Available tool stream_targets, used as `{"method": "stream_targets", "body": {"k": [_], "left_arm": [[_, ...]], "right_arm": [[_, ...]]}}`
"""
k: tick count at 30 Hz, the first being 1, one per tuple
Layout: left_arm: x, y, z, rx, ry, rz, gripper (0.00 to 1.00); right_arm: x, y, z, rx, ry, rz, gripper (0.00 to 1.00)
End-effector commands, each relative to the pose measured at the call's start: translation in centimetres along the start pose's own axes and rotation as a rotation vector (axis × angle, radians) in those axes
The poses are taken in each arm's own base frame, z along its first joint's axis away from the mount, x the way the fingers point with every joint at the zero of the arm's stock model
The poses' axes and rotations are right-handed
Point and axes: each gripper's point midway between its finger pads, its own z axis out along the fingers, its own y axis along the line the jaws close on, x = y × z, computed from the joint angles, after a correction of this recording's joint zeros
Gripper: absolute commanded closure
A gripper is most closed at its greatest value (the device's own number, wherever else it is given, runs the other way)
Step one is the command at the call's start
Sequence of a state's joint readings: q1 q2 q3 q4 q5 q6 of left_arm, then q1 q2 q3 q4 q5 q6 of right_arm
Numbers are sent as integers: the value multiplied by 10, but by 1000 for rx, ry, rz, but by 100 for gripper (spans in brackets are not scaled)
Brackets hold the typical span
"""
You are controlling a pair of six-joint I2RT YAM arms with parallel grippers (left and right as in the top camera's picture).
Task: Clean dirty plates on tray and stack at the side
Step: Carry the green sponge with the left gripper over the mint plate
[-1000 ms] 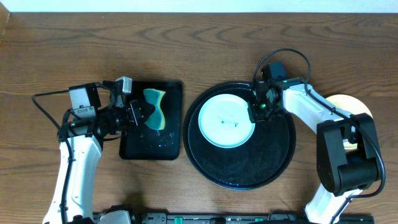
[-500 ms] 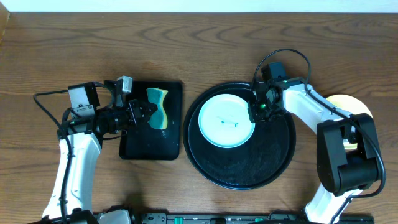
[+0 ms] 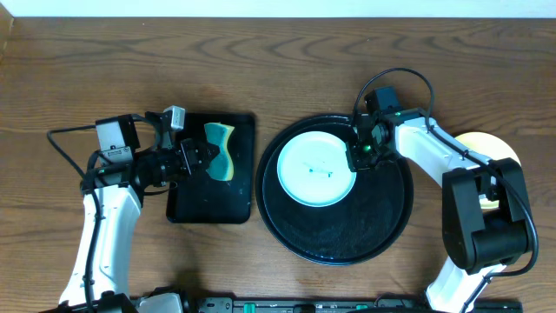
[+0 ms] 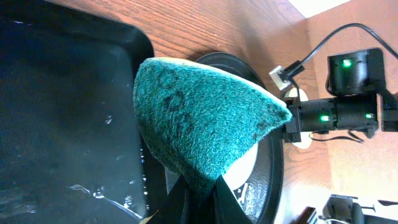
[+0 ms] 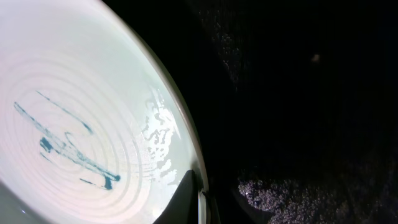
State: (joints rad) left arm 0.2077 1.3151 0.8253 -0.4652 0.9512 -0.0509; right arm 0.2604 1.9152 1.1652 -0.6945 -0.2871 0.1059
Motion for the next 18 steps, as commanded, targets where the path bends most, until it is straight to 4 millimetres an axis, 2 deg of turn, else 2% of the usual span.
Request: {"method": "stream_targets", "body": {"k": [1,5,8,11,14,18], "left_arm": [[3,9,8,-98,23,43,93],[13,26,20,-279,57,65,93],[23,48,24,-525,80,103,93],[26,60,26,-700,69,126,92],[42,54,46,-706,134,178,93],[63,65,67,-724,206,120,93]], "right_arm": [[8,5,5,-1,24,-7,95],[9,6,6,-2,25,-12,95],[9,6,5,-1,25,-11,95],[9,6,6,-2,25,-12,95],[9,6,6,-1,25,-11,95],[10,6,5,-1,28,-11,95]]}}
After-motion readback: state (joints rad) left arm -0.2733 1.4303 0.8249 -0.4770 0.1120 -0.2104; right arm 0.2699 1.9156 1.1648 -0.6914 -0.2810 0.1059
